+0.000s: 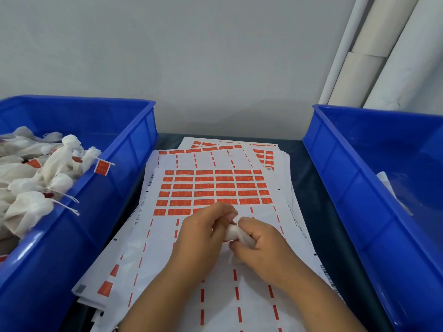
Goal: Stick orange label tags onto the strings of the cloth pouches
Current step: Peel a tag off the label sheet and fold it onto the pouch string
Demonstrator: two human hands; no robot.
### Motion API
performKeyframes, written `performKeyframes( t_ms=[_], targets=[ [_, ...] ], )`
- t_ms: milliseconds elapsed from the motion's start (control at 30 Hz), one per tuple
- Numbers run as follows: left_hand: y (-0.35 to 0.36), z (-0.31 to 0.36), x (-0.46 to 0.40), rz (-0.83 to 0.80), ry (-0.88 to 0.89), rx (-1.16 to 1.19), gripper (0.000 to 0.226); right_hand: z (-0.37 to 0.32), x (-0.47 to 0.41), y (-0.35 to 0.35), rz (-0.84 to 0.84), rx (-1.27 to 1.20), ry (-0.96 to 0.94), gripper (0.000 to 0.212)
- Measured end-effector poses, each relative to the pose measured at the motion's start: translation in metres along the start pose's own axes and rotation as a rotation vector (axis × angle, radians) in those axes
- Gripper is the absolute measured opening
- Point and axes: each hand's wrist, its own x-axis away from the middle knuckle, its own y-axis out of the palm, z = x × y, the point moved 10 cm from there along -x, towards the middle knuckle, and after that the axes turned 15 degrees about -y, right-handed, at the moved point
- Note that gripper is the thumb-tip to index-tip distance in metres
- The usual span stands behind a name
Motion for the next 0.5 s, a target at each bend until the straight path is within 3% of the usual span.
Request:
performKeyframes(
  t_ms=[267, 500],
  targets=[
    [0.001, -0.020, -0.006, -0.029, -0.210, 0.162, 0.023, 0.001, 0.000, -0.003, 0.057, 0.069, -0.051, 0.012],
    [0.004, -0.025, -0.009, -0.098, -0.290, 0.267, 0.013, -0.003, 0.001, -0.013, 0.143, 0.145, -0.104, 0.025]
  ],
)
